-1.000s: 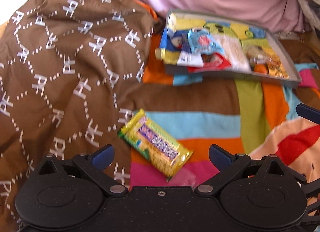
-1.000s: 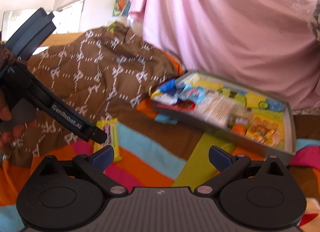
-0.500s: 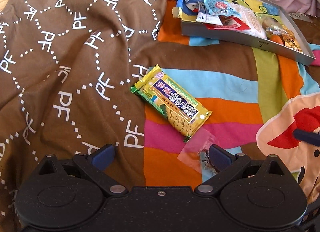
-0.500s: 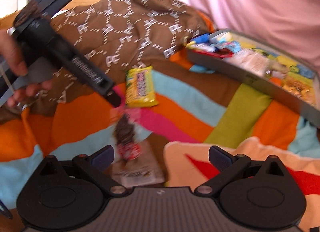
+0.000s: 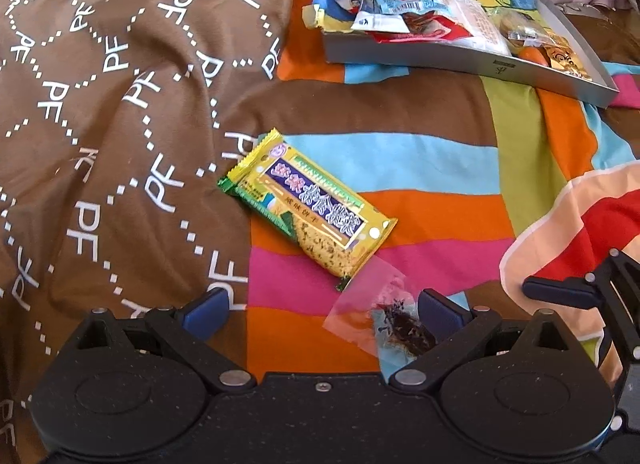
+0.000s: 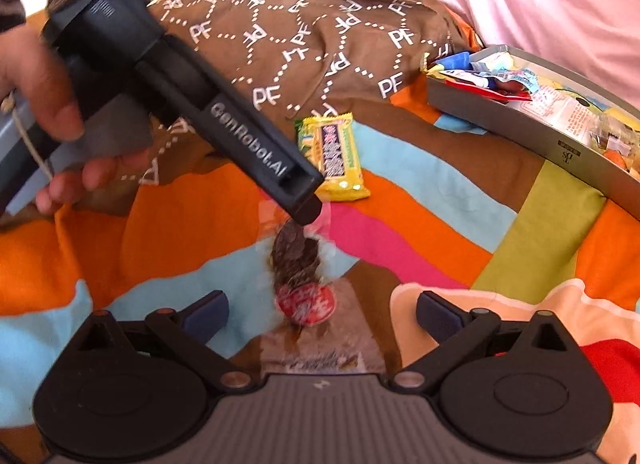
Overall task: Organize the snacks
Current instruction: 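Close the left tool on the yellow-green cracker packet while the right tool grasps the jerky packet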
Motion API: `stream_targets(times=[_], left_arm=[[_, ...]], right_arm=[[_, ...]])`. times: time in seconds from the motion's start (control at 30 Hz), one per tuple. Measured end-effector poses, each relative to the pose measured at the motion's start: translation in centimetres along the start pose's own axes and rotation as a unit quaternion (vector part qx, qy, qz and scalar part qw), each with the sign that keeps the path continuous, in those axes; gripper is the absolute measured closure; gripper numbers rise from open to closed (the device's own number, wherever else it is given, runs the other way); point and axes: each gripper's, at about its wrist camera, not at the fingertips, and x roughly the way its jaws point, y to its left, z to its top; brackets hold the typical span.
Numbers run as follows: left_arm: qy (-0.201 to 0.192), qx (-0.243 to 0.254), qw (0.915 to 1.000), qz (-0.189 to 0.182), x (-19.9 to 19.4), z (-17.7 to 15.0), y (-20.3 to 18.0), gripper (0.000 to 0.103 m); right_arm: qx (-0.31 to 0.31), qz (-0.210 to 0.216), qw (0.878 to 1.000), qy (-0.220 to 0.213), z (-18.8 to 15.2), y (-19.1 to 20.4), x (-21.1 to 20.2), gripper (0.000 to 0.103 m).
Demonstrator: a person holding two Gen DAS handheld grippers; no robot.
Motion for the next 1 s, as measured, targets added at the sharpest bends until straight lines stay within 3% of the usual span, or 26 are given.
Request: stream_targets(times=[0.17, 0.33, 0.73, 0.83, 1.0], left_arm=[[-0.011, -0.019, 0.9997, 0.005, 0.5, 0.8, 0.3, 0.002], [-0.022, -0.067, 0.9973, 0.021, 2.0, 2.5, 0.5, 0.002], [-0.035, -0.178, 0.9809, 0.069, 5.1, 5.8, 0.2, 0.008], [-0.044, -0.186, 0.9787, 0.076, 5.2, 5.8, 0.0, 0.015], [-0.056, -0.158, 0.9832, 0.072, 5.0, 5.4, -0.4, 0.039]], right_arm=[[0.007, 0.014, 1.000, -0.005, 0.2, -0.6, 0.4, 0.017], [0.029, 0.033, 0.999, -0.004, 0.1, -1.5, 0.6, 0.022], [0.035, 0.022, 0.999, -0.013, -0.5, -1.9, -0.4, 0.042], [0.034, 0.019, 0.999, -0.015, -0.8, -2.1, -0.8, 0.045], [0.039, 0.004, 0.999, -0.016, -1.3, -2.7, -1.5, 0.047]])
